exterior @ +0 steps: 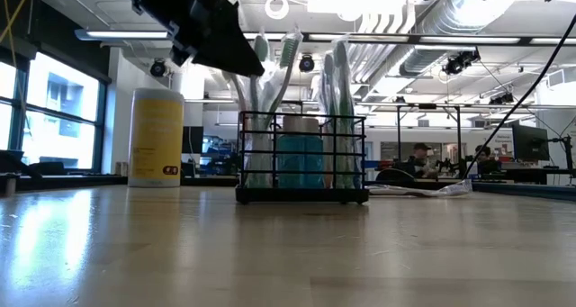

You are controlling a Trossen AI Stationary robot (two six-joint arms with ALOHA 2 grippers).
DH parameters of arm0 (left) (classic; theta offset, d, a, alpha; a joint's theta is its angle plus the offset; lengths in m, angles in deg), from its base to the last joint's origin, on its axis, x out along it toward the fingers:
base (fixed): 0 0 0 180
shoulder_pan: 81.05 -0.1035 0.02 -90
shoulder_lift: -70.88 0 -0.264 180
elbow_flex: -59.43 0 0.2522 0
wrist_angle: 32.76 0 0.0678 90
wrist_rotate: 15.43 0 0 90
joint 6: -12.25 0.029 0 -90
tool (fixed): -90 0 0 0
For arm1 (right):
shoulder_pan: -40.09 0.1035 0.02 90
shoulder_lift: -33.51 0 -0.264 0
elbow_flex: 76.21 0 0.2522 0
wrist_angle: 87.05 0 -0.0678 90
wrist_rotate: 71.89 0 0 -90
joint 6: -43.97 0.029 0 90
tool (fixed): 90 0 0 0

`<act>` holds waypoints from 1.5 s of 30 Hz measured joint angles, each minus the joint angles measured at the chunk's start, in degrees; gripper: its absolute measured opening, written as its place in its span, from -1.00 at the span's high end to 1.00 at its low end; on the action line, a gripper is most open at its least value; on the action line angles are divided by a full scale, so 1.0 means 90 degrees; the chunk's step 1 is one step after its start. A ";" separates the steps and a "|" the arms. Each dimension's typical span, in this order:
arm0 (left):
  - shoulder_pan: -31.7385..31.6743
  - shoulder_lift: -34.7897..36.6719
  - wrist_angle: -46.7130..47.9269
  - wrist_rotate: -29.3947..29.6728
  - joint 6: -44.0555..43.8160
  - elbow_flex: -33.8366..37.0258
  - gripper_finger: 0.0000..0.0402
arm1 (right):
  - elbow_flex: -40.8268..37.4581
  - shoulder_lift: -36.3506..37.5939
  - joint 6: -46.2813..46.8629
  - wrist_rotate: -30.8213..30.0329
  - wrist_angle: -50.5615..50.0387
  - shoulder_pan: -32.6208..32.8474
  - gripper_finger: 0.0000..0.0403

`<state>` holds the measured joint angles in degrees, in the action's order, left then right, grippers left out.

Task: Pick & Place toothbrushing station
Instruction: Put the green toothbrush into the wire organizer, then put the violet toothbrush into the wire organizer

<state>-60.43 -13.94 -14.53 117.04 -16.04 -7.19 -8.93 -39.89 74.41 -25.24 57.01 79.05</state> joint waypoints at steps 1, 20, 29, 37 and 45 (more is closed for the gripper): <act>0.0000 0.0000 -0.0067 0.0008 0.0131 0.0000 0.67 | 0.0000 0.0000 0.0000 0.0000 -0.0013 0.0000 -0.15; 0.0002 0.0194 0.1542 -0.0334 0.1115 -0.1672 0.45 | 0.0000 0.0086 0.1079 -0.1127 -0.1417 -0.0077 -0.15; 0.0002 0.0199 0.2054 -0.0831 0.1167 -0.2314 0.45 | -0.0005 0.0279 0.3929 -0.0726 -0.5523 -0.1478 -0.15; 0.0002 0.0171 0.2057 -0.0844 0.1184 -0.2314 0.45 | -0.0244 0.0277 0.0285 0.1020 -0.3937 -0.3265 -0.15; 0.0002 0.0170 0.2099 -0.0951 0.1186 -0.2314 0.45 | -0.0910 0.0274 -0.2175 0.3132 -0.1825 -0.5127 -0.15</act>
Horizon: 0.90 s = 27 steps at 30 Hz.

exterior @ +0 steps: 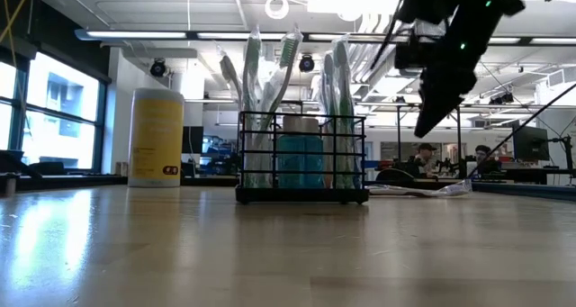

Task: Pick & Place toothbrushing station
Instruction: Put the violet toothbrush into the wire organizer

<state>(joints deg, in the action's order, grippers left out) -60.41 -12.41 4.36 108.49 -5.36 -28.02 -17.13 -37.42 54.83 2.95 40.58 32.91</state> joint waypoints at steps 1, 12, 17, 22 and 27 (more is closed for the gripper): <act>0.0000 0.0000 0.0040 -0.0070 0.0000 0.0000 0.45 | -0.0089 -0.0001 -0.0141 0.0202 0.0137 -0.0253 -0.15; 0.0000 0.0000 0.0242 -0.0214 -0.0011 0.0189 0.45 | -0.0901 -0.0718 -0.1064 0.1781 0.1054 -0.2030 -0.15; 0.0000 0.0000 0.0244 -0.0220 -0.0016 0.0245 0.45 | -0.1068 -0.1512 -0.1402 0.1809 0.1491 -0.2137 -0.15; 0.0000 0.0000 0.0235 -0.0224 -0.0019 0.0245 0.45 | -0.1000 -0.2077 -0.1452 0.1869 0.1732 -0.2137 -0.15; 0.0000 0.0000 0.0235 -0.0224 -0.0019 0.0245 0.45 | -0.1024 -0.2044 -0.1294 0.1856 0.1791 -0.2137 -0.06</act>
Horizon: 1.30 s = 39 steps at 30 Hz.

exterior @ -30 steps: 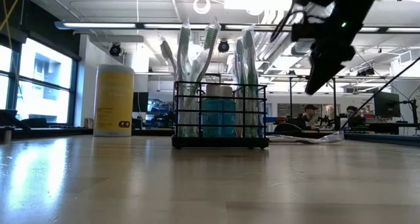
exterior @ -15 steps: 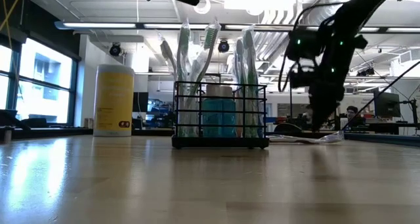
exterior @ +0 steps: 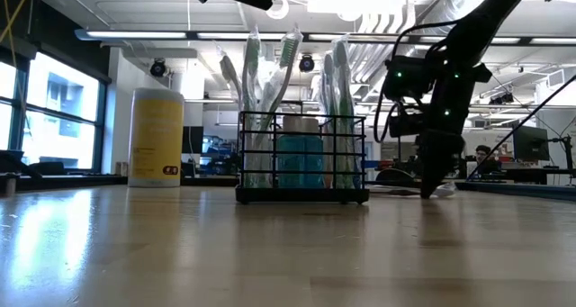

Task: Pick & Place toothbrushing station
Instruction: Put the violet toothbrush into the wire organizer

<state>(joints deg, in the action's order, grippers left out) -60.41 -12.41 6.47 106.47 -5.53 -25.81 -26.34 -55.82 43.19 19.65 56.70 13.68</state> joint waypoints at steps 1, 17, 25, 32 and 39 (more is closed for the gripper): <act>0.0000 0.0000 0.0000 0.0000 0.0000 0.0000 0.45 | -0.0010 0.0024 0.0044 -0.0009 0.0002 0.0000 -0.01; 0.0000 -0.0046 0.0049 0.0000 -0.0005 0.0005 0.45 | -0.0045 0.0038 0.0487 -0.0283 0.0256 0.0147 0.95; 0.0000 -0.0083 0.0194 0.0000 -0.0007 0.0005 0.45 | -0.0065 0.0089 0.0799 -0.0925 0.0290 0.0588 0.96; -0.0002 -0.0146 0.0279 -0.0220 -0.0381 0.0005 0.45 | -0.0142 0.0966 0.1587 -0.2003 -0.0727 0.1394 0.97; 0.0000 -0.0146 0.0080 -0.0597 -0.0243 0.0005 0.45 | -0.0104 0.2403 0.3173 -0.2615 -0.2149 0.2371 0.97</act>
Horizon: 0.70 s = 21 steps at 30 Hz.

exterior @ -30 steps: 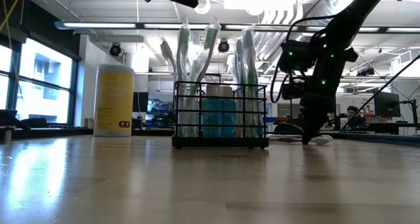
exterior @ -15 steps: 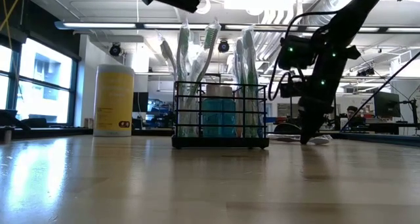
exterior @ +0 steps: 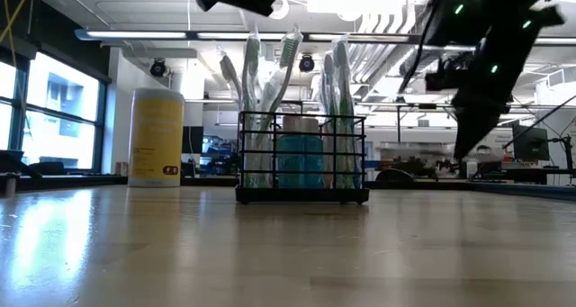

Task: Pick & Place toothbrushing station
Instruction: Put the violet toothbrush into the wire organizer

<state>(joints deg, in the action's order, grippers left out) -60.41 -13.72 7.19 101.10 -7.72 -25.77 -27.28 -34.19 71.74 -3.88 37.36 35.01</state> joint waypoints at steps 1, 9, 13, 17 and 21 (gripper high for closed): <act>0.0001 0.0000 -0.0102 -0.0084 0.0213 0.0000 0.45 | 0.0016 0.0203 0.0270 -0.0020 -0.0099 0.0174 0.97; 0.0608 -0.0068 -0.1775 -0.0434 0.2859 -0.0002 0.45 | 0.0020 0.1491 0.2190 -0.0049 -0.0122 0.1885 0.97; 0.1020 -0.0197 -0.2574 -0.0442 0.4436 -0.0024 0.45 | 0.0025 0.1676 0.2809 -0.0386 0.0396 0.3131 0.97; 0.1323 -0.0447 -0.3050 -0.0241 0.5768 0.0000 0.45 | 0.0025 0.1689 0.3118 -0.1014 0.1052 0.4285 0.97; 0.1376 -0.0790 -0.3672 0.0428 0.6653 -0.0004 0.45 | 0.0027 0.1679 0.3012 -0.1758 0.2072 0.5211 0.97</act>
<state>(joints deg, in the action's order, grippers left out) -48.02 -20.83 -25.85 104.95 52.15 -25.81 -27.04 -19.08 98.85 -19.71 56.01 81.91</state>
